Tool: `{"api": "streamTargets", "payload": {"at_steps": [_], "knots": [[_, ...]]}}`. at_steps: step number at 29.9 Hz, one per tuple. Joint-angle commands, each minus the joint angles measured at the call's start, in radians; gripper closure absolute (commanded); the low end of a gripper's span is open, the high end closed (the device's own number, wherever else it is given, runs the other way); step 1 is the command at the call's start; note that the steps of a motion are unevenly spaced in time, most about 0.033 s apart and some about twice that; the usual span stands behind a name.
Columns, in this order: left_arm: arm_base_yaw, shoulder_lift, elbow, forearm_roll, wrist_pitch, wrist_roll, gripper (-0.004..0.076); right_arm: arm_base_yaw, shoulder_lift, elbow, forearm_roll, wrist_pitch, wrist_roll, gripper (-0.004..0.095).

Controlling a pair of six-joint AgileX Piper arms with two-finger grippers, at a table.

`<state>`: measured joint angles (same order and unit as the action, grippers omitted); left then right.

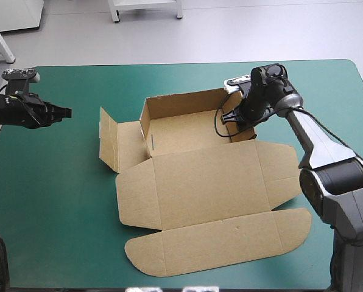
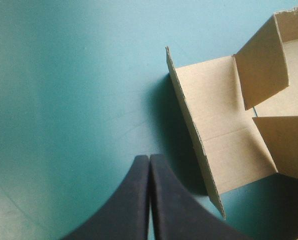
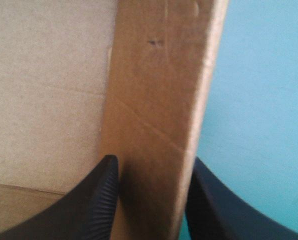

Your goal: Fold the box

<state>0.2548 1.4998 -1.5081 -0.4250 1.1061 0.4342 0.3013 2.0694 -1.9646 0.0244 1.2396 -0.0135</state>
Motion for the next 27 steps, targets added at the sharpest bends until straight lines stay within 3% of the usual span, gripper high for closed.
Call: {"api": "streamTargets", "payload": {"at_steps": [1,3,7,12,24,27], "knots": [[0.0,-0.035,-0.033,-0.043,-0.029,0.004,0.0732,-0.002,-0.059,-0.03,-0.016,0.007,-0.001,0.0741],[0.0,-0.035,-0.033,-0.043,-0.026,0.004,0.0732,-0.002,-0.059,-0.03,-0.024,0.007,-0.011,0.0919],[0.0,-0.035,-0.033,-0.043,-0.026,0.004,0.0732,-0.004,-0.073,-0.03,-0.071,0.007,-0.009,0.0905],[0.0,-0.035,-0.033,-0.039,-0.03,0.004,0.0732,-0.044,-0.136,-0.037,-0.046,0.007,-0.027,0.0905],[0.0,0.05,-0.033,-0.156,-0.033,0.044,0.0732,-0.243,-0.393,-0.056,0.308,0.007,-0.141,0.0905],[0.0,0.072,-0.033,-0.2,-0.031,0.061,0.0732,-0.251,-0.451,-0.056,0.336,0.007,-0.155,0.0905]]}}
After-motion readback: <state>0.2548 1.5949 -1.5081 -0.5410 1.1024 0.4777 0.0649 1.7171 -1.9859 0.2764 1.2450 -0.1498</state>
